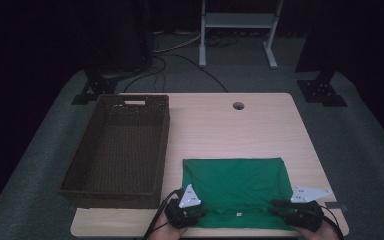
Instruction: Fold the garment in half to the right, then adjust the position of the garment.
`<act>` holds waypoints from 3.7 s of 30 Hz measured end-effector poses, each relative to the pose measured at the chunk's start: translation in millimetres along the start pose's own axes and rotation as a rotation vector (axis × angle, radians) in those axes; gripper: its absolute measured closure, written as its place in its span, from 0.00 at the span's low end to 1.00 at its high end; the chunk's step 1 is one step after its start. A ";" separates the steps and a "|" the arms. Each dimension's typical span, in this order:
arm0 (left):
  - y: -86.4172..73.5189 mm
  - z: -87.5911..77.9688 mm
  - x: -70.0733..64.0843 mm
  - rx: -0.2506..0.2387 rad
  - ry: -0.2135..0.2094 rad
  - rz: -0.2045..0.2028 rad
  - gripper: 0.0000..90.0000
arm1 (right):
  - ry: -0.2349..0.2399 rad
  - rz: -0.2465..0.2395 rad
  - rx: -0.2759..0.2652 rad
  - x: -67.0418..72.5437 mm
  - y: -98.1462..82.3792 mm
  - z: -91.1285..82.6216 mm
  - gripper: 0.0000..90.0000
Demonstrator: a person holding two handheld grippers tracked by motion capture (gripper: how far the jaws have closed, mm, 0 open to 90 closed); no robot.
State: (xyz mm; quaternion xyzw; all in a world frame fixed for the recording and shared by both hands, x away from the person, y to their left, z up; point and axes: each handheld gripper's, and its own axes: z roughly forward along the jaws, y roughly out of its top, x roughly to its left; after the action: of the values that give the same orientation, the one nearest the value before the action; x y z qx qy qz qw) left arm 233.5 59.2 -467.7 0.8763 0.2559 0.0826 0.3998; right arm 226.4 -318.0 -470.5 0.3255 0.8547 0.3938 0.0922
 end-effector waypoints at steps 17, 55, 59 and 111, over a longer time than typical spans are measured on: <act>6.4 1.7 12.3 -0.054 0.082 -0.044 0.01 | -0.047 -0.052 -0.154 -1.2 23.7 10.2 0.00; 30.5 31.4 51.0 -0.043 0.138 -0.094 0.01 | -0.123 -0.018 0.027 -55.8 13.6 32.0 0.00; 30.5 32.4 51.9 -0.043 0.147 -0.096 0.01 | -0.125 -0.017 0.026 -55.5 13.6 32.2 0.00; 28.9 42.2 45.5 -0.001 0.055 -0.110 0.91 | -0.133 -0.011 0.025 -45.4 16.5 36.8 0.00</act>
State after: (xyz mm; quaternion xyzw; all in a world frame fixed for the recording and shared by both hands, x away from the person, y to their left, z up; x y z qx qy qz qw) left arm 298.2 39.0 -477.1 0.8580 0.3146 0.0845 0.3972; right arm 284.7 -316.2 -487.6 0.3474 0.8533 0.3600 0.1468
